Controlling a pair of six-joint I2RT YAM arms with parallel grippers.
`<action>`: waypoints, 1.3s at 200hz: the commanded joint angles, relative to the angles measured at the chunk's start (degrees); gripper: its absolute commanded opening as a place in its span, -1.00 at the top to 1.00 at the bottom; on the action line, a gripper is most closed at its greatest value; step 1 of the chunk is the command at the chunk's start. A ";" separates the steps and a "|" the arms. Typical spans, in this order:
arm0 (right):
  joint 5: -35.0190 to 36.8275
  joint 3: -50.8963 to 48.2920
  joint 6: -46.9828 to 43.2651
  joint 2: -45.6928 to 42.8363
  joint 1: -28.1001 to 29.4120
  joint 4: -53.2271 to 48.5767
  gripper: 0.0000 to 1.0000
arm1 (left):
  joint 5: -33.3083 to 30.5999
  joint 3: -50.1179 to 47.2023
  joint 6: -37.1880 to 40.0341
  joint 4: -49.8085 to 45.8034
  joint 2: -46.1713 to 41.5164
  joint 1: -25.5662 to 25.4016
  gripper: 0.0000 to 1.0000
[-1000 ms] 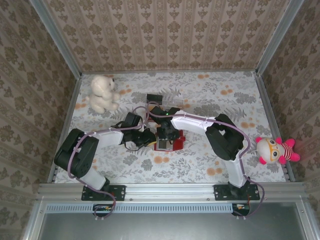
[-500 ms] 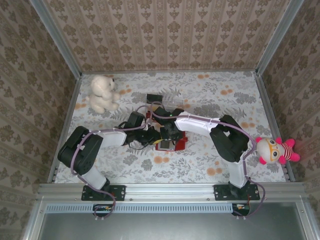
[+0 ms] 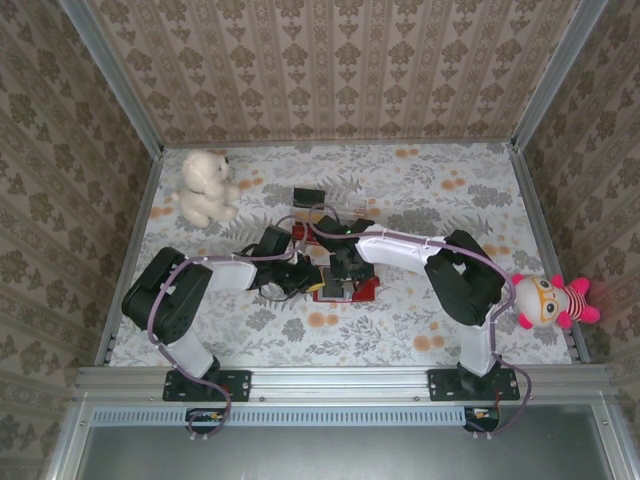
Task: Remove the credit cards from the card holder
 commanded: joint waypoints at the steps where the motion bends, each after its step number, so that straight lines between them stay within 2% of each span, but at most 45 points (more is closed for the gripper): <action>1: 5.36 -1.65 1.36 -2.74 -1.24 -4.27 0.33 | -2.89 -0.08 0.92 -5.56 1.11 -0.23 0.88; 38: 5.90 -3.29 1.62 -3.62 -2.00 -4.26 0.34 | -2.46 0.00 1.16 -5.13 1.03 -0.23 0.88; 79: 3.45 -5.67 1.96 -3.82 -2.67 -3.16 0.35 | -1.30 1.13 2.09 -3.73 -0.12 -0.56 0.87; 103: 0.52 -7.65 1.52 -4.38 -3.96 -0.49 0.36 | -0.76 2.83 2.55 -3.36 -0.73 -1.65 0.86; 139: -8.32 -11.52 -2.42 -5.72 -6.74 8.25 0.37 | -0.84 5.10 1.69 -1.23 0.27 -3.60 0.86; 194: -19.77 -13.95 -8.26 -6.50 -10.77 18.41 0.55 | -2.37 8.55 0.84 -0.33 3.42 -6.03 0.88; 260: -21.87 -16.12 -10.11 -7.67 -12.70 21.09 0.59 | -6.89 17.22 6.64 -8.50 9.13 -4.98 0.95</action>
